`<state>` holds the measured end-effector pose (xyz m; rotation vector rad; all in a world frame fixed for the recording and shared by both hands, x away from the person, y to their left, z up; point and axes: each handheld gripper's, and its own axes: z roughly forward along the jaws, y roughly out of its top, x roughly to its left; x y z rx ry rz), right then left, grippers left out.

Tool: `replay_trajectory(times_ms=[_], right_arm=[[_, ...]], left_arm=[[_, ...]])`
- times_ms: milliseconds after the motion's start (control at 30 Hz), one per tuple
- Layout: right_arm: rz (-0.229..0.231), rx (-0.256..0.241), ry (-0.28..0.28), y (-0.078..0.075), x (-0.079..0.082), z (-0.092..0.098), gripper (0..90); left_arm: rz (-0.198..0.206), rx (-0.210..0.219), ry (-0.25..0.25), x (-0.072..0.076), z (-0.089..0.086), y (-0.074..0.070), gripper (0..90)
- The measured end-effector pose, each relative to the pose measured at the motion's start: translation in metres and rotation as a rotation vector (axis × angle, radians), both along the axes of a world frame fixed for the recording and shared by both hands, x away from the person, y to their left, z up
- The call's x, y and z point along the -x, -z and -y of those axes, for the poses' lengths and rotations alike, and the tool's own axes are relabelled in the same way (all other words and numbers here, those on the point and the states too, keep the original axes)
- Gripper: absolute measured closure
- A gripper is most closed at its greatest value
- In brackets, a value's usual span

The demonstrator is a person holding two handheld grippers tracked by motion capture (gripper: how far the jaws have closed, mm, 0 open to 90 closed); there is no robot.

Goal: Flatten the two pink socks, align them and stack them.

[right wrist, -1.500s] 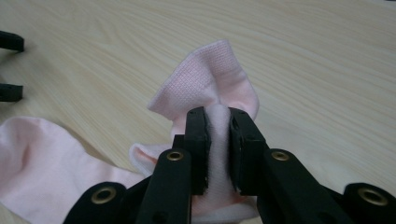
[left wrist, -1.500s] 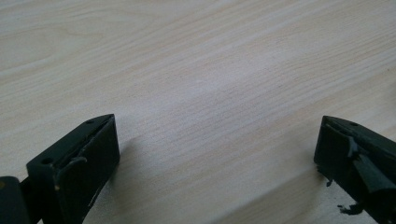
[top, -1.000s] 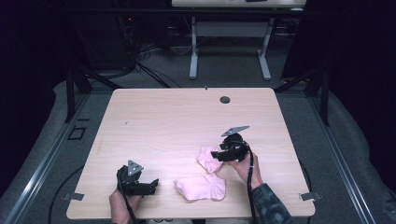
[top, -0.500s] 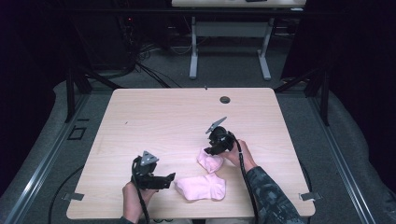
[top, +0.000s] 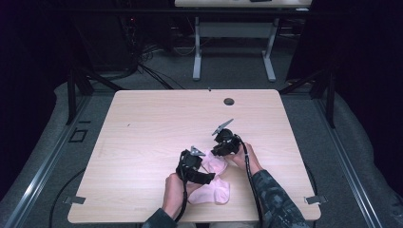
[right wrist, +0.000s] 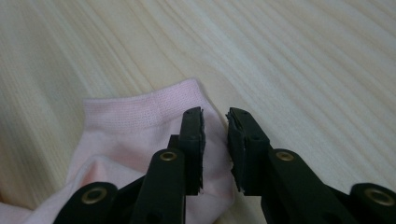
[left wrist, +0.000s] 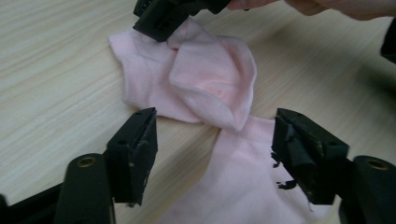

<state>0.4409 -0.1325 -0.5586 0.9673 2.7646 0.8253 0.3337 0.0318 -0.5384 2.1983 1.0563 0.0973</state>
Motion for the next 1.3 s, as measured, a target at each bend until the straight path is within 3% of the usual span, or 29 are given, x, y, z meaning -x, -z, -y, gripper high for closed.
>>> replay_trajectory(times_ms=[100,133,167,267,433,500,567,767,1100,1300], right_arm=[[-0.013,-0.002,0.023,0.001,-0.001,0.003,79.6],[-0.02,-0.023,0.041,0.002,0.0,0.004,80.6],[-0.019,-0.036,0.054,0.003,0.0,0.004,81.3],[-0.023,-0.036,0.075,0.003,0.001,0.008,84.4],[-0.025,-0.065,0.131,0.005,0.004,0.012,86.6],[-0.037,-0.072,0.146,0.004,0.006,0.014,87.1],[-0.028,-0.072,0.152,0.004,0.006,0.015,87.2],[-0.022,-0.117,0.23,-0.003,0.011,0.029,87.5],[-0.013,-0.126,0.271,-0.007,0.022,0.043,87.5],[-0.009,-0.149,0.292,-0.009,0.03,0.044,87.5]], left_arm=[[-0.011,-0.023,-0.003,-0.007,0.008,0.004,36.8],[-0.026,-0.02,-0.004,-0.01,0.009,0.005,39.1],[-0.013,-0.048,-0.026,-0.012,0.012,0.007,40.3],[-0.022,-0.081,-0.033,-0.018,0.015,0.012,48.4],[-0.036,-0.104,0.014,-0.02,0.023,0.018,69.4],[-0.031,-0.108,0.031,-0.019,0.025,0.019,83.6],[-0.022,-0.118,0.048,-0.02,0.026,0.019,86.5],[0.003,-0.128,0.044,-0.021,0.018,0.011,88.3],[0.059,-0.14,0.009,-0.03,-0.007,-0.009,88.3],[0.071,-0.147,-0.004,-0.036,-0.02,-0.014,88.3]])
